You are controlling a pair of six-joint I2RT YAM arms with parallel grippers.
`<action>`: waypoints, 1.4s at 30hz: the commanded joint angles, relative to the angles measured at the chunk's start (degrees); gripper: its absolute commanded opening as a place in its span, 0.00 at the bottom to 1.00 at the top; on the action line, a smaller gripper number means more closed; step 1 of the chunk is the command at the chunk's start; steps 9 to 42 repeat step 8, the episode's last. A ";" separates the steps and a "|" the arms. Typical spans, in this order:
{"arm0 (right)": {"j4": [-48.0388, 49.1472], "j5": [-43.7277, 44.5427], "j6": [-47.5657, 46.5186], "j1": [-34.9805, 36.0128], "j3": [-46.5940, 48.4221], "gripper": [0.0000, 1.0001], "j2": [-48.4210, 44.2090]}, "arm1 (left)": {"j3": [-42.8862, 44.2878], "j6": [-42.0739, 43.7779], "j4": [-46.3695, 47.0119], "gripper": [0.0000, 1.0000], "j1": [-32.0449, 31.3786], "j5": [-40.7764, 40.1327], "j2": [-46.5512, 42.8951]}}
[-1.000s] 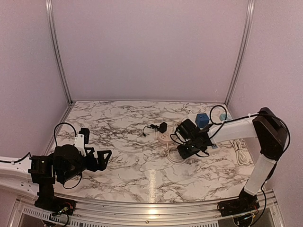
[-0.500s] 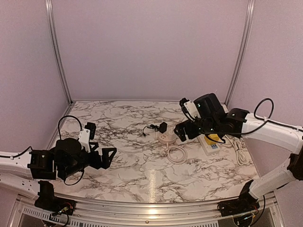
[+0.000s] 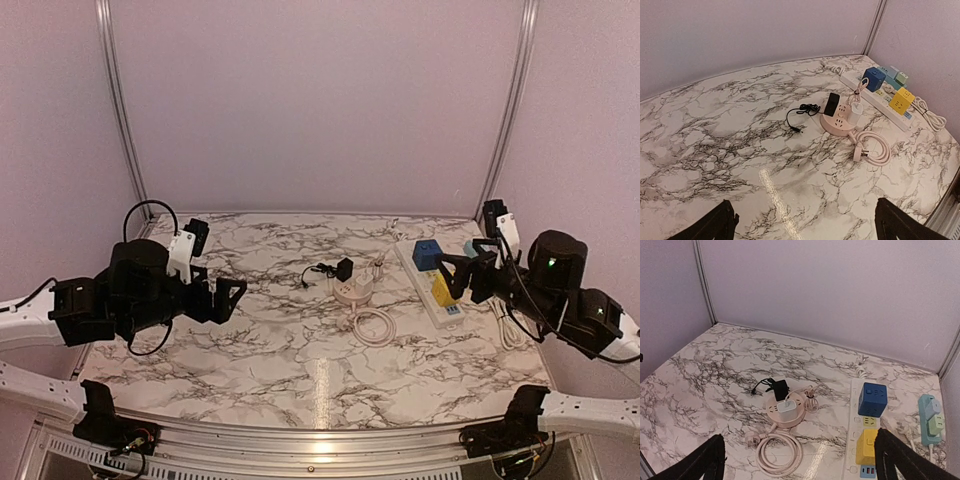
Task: Insert the plug
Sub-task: Reset both arms
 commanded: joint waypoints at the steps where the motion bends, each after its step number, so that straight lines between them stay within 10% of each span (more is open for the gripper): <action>1: 3.48 1.63 -0.92 0.30 -1.52 0.99 -9.33 | 1.71 3.40 -4.76 0.99 1.58 3.57 -3.55; 42: 2.62 4.65 -2.38 0.23 -1.37 0.99 -13.77 | 2.95 4.71 -6.67 0.99 3.04 3.33 -5.65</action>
